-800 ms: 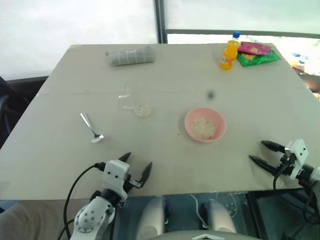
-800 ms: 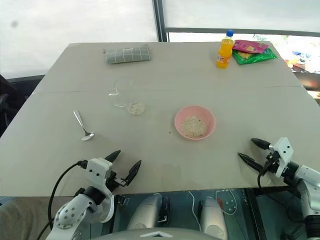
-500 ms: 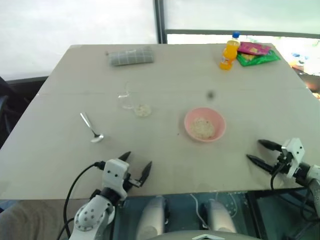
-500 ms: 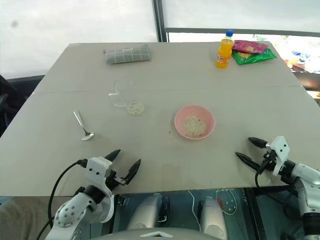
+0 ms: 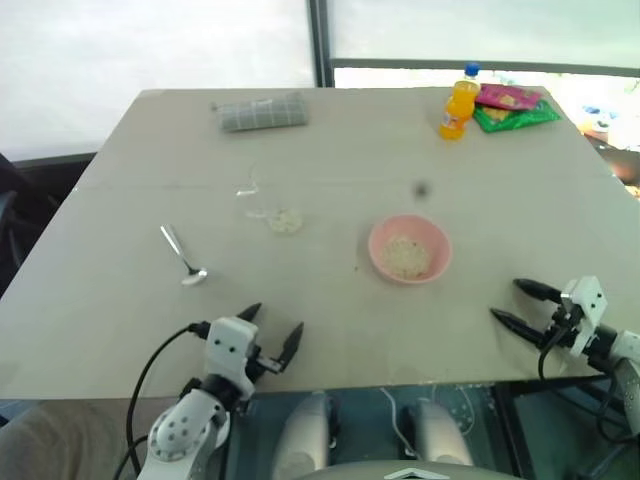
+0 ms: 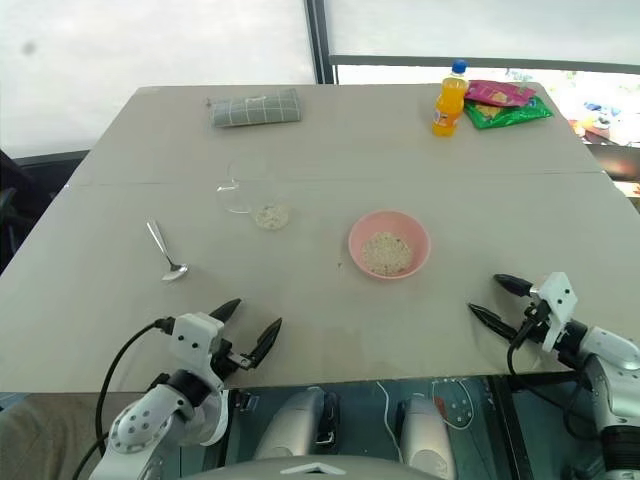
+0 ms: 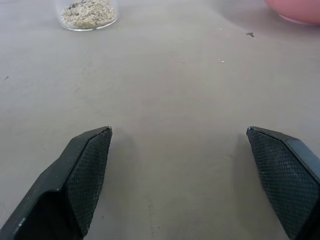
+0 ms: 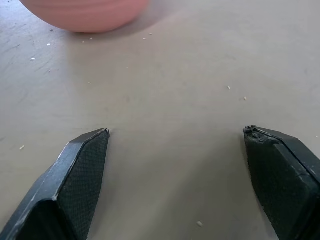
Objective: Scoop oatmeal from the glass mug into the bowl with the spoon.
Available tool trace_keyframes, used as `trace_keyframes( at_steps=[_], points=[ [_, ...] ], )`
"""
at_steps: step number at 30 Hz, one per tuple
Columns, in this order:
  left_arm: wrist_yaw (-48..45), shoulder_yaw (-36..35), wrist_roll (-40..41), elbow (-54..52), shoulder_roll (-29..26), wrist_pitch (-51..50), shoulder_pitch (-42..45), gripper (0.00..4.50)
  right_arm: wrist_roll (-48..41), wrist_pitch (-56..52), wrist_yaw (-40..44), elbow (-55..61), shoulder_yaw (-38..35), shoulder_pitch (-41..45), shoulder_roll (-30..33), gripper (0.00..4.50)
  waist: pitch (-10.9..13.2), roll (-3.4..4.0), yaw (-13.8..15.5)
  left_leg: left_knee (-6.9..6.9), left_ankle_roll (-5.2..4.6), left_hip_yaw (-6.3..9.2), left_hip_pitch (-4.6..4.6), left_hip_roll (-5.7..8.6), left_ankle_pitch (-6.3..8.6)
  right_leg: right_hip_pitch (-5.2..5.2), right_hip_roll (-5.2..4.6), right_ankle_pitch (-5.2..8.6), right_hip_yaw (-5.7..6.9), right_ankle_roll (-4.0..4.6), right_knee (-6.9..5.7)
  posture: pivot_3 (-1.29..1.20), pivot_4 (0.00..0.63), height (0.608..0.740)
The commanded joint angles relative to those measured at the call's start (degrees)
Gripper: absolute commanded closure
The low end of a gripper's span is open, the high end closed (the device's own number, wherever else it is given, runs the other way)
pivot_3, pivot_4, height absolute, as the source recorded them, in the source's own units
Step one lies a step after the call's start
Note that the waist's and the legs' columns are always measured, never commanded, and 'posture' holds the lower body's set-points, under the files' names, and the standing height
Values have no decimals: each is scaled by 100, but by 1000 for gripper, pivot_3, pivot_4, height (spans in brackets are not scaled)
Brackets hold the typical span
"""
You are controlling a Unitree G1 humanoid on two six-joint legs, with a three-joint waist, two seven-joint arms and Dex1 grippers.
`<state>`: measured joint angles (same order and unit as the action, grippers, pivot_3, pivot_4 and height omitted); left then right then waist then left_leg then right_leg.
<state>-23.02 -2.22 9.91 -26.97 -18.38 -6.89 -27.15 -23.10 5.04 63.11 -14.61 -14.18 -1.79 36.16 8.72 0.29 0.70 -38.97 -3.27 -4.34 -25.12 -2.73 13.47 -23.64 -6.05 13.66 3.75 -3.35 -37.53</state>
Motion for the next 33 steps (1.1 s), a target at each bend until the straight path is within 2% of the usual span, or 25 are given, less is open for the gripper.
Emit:
trace_keyframes(
  at_steps=[1, 4, 8, 11, 14, 16, 20, 25, 29, 33],
  points=[
    [354, -181, 79, -190, 165, -355, 42, 1, -71, -134, 103, 162, 109, 38, -4, 199, 2, -1, -2, 0, 0, 0, 0, 0, 0, 0, 0, 0, -1, 0, 0, 0, 150, 718],
    [685, -169, 113, -670, 346, -856, 99, 1, -247, -490, 360, 692, 223, 26, 202, 199, 12, -7, 0, 1, 0, 0, 1, -1, 0, 0, 0, 0, -1, 0, -1, 0, 150, 718],
    [981, -43, -84, -1645, 298, -1665, 3, 1, -973, -1615, 396, 2171, 276, 59, 553, 199, 50, -22, -4, 8, -1, -7, -6, 0, 0, -11, -1, -1, -9, 1, 0, 0, 150, 718],
    [1141, -403, 124, -2138, 262, -2308, 177, 1, -1370, -2282, 349, 3115, 277, 187, 910, 199, 65, -37, 11, 12, -1, -4, -11, 0, 0, -15, -1, -1, -7, 1, 5, 0, 150, 718],
    [1488, -707, 343, -2471, 519, -2771, 497, 1, -1828, -2880, 322, 3835, 291, 548, 1258, 199, 73, -43, 26, 12, 0, 10, -22, 1, 0, -17, -1, 0, 7, 1, 13, 0, 150, 718],
    [1589, -768, 409, -2571, 595, -3025, 650, 1, -2040, -3146, 198, 3997, 288, 746, 1287, 199, 75, -53, 20, 11, -1, 12, -36, 3, -1, -20, -1, -5, 9, 6, 24, 0, 150, 718],
    [2156, -1170, 164, -2334, 551, -3649, 1771, 1, -2125, -3380, 231, 4242, 662, 1364, 1287, 199, 84, -75, 38, 10, -28, 23, -53, 8, -17, -19, 5, -17, 22, 23, 41, 0, 150, 718],
    [2441, -1969, 307, -1857, 359, -4675, 3030, 1, -2112, -3484, 197, 4107, 838, 1783, 1174, 199, 86, -82, 31, 10, -29, 32, -54, 33, -19, -10, 10, -24, 29, 15, 40, 0, 150, 718],
    [2537, -2470, 273, -1619, 181, -5468, 3434, 1, -1957, -3370, 311, 3995, 903, 1789, 1174, 199, 94, -98, 25, 10, -25, 31, -56, 38, -22, -8, 10, -33, 28, -1, 40, 0, 150, 718],
    [2560, -2741, 204, -1177, 125, -5849, 3505, 1, -1879, -3318, 306, 3958, 936, 1747, 1121, 199, 101, -110, 21, 10, -18, 31, -55, 39, -26, -8, 10, -33, 27, -2, 39, 0, 150, 718]
  ],
)
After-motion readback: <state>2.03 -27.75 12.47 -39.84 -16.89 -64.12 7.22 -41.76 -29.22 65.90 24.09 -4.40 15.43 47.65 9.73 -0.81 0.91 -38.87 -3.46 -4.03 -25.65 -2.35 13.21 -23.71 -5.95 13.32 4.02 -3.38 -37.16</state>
